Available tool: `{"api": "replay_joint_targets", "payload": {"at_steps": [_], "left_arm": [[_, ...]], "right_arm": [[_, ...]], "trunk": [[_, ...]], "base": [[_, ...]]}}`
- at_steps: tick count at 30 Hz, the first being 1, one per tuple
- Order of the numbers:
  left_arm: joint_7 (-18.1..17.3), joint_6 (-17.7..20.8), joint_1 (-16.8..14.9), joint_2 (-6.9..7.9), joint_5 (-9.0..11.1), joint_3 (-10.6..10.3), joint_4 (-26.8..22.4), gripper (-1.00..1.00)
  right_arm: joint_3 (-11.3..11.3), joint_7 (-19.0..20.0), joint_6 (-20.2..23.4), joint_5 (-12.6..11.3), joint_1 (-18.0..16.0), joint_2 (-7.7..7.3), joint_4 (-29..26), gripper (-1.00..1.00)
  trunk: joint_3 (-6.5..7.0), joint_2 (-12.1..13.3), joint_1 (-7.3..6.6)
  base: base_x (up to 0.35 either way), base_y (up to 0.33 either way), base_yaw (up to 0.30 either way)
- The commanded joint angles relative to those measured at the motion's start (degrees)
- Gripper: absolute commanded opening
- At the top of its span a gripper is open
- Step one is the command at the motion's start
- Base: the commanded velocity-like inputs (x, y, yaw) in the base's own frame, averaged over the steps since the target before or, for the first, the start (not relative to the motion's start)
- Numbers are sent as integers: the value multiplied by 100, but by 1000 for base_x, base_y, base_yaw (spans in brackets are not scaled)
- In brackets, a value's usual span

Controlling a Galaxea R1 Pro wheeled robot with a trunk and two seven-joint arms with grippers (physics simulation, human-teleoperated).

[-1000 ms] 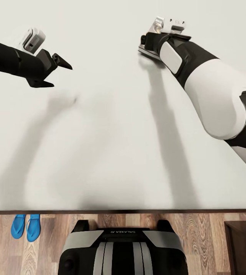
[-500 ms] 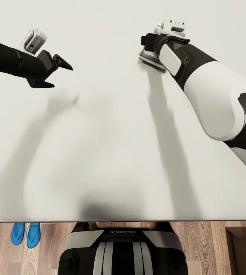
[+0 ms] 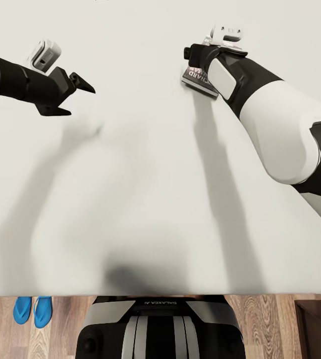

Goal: In the bedroom, move the book from the bed onto either nightstand, and place the two sandals side by side next to the bed.

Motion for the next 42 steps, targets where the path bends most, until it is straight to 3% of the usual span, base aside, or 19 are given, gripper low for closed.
{"api": "replay_joint_targets", "payload": {"at_steps": [1, 15, 29, 42], "left_arm": [[39, 50, -1, 5, 26, -4, -3, 100], [40, 50, 19, 5, 33, -8, -5, 100], [40, 50, 22, 5, 34, -11, -6, 100], [31, 50, 20, 5, 50, 12, -8, 100]], "right_arm": [[-21, -23, 27, -63, 3, 3, -2, 100], [-22, -23, -258, -30, 219, 3, 41, 100], [-19, -23, -265, -31, 237, 3, 61, 100], [-21, -23, -251, -28, 238, 3, 62, 100]], "trunk": [[-3, -1, 1], [-3, -1, 1], [-3, -1, 1], [-3, -1, 1]], "base": [[15, 0, 0], [4, 0, 0], [-3, -1, 0], [-192, -77, 0]]}}
